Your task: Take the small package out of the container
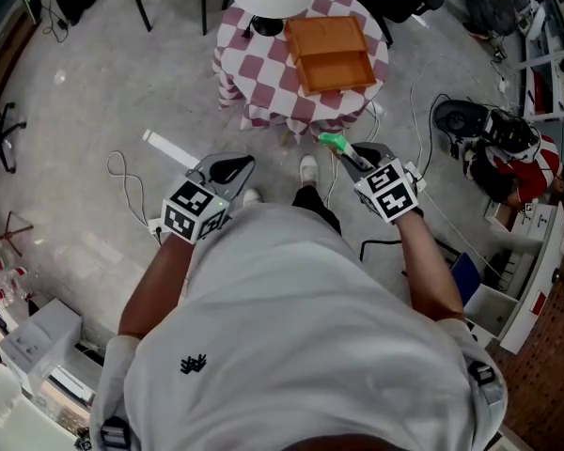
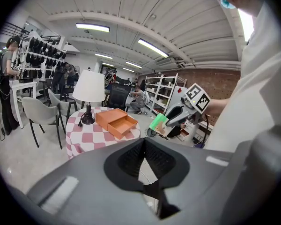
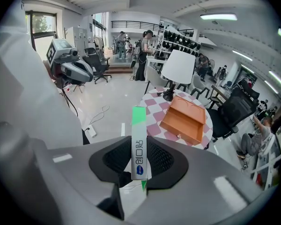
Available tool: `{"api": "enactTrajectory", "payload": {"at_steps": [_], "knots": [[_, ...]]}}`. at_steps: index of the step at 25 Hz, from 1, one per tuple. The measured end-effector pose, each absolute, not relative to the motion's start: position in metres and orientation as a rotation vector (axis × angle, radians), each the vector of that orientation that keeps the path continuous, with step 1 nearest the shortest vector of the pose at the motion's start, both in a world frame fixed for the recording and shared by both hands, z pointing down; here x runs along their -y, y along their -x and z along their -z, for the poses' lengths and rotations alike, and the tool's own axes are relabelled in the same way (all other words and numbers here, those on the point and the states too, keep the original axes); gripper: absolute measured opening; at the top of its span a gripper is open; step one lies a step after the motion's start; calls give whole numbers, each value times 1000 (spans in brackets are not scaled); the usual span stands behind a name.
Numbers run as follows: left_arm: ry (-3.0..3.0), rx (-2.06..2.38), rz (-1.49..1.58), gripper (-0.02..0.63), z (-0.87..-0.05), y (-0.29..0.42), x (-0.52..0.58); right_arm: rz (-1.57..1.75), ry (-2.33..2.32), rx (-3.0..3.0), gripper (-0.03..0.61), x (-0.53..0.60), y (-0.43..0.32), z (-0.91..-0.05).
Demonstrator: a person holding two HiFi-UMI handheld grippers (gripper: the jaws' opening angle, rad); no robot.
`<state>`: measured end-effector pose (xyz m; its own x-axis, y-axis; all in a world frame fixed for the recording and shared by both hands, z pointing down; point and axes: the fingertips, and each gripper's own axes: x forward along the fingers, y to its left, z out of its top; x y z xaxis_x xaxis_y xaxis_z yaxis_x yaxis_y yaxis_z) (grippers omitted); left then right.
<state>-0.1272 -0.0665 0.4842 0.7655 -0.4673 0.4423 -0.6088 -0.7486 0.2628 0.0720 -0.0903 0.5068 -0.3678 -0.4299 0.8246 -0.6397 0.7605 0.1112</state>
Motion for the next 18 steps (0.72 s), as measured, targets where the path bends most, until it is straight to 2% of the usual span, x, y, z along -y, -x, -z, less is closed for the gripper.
{"api": "enactTrajectory", "payload": {"at_steps": [18], "knots": [[-2537, 858, -489, 55, -488, 137, 71, -291, -783, 2013, 94, 102, -74, -514]]}}
